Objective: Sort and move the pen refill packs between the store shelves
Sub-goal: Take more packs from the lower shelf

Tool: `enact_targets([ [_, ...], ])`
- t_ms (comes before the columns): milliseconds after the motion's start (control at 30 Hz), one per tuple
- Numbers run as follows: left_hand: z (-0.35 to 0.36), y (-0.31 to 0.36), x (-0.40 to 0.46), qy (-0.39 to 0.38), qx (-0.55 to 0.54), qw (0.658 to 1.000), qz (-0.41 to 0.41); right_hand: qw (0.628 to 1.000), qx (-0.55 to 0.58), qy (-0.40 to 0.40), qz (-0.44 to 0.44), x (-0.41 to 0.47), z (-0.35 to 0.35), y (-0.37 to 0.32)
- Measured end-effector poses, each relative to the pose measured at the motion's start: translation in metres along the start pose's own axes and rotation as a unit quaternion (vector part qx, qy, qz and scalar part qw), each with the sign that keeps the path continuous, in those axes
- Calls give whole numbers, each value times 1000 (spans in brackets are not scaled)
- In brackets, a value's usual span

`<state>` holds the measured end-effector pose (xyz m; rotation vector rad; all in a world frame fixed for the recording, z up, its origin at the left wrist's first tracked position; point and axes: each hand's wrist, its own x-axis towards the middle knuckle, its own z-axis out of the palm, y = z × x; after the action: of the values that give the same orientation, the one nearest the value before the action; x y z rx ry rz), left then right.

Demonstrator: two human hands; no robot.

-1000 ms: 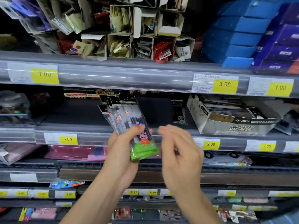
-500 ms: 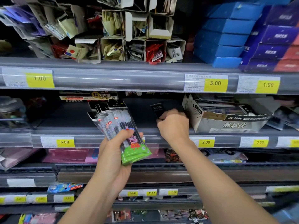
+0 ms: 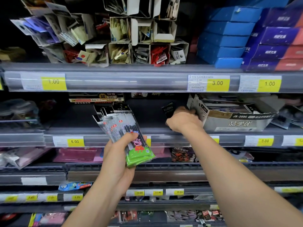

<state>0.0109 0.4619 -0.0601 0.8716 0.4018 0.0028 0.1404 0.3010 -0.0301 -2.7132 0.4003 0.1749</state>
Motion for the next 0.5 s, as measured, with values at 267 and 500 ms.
enact_targets([
  [267,-6,5,1,7,18,1000,-3,966,209,98,-117,-33,17,-8],
  [500,-4,5,0,-22,26,999,14,819,568,-74,-40,-122,34,8],
])
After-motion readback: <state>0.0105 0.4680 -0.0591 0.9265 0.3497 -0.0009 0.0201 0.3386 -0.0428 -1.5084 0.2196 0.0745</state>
